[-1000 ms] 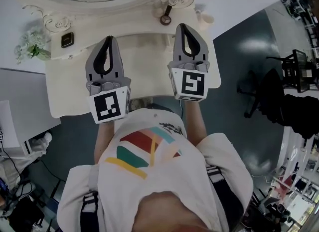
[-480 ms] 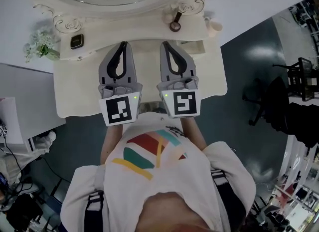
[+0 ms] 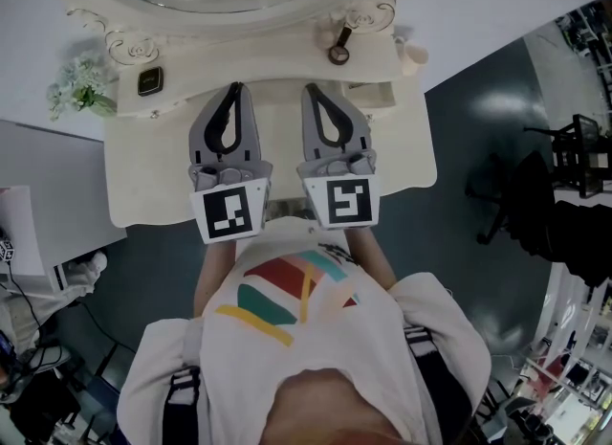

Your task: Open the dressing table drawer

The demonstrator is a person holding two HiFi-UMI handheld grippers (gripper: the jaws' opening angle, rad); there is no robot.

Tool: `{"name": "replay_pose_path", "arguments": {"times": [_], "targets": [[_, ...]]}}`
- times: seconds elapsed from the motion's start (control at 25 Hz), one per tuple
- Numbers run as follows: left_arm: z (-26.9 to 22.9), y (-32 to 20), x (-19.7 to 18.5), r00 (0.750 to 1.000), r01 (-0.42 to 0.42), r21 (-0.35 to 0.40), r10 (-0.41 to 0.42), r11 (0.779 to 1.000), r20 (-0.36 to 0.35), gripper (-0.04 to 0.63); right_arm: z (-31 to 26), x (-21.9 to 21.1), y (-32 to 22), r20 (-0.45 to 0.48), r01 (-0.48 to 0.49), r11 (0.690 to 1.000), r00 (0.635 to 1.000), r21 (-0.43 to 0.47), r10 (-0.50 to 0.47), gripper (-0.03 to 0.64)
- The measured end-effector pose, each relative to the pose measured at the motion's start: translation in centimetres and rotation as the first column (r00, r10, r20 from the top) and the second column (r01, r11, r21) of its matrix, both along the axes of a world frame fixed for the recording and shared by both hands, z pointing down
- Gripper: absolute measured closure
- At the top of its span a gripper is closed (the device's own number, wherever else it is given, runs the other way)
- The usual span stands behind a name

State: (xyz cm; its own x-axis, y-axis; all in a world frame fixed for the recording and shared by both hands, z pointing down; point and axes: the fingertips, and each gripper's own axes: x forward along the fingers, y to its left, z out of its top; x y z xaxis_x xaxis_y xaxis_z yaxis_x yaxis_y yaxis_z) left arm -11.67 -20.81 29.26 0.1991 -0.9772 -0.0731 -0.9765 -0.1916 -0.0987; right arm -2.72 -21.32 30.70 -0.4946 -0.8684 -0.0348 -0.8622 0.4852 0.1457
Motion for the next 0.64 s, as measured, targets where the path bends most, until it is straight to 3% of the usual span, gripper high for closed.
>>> {"name": "replay_pose_path", "arguments": {"times": [0.64], "targets": [[0.14,-0.35,-0.47,1.000,0.009,0.000,-0.009,1.000,-0.021,0.586,0.67,-0.29,-0.36,-0.031,-0.014,1.000,0.999,-0.018,0.013,0.615]]}}
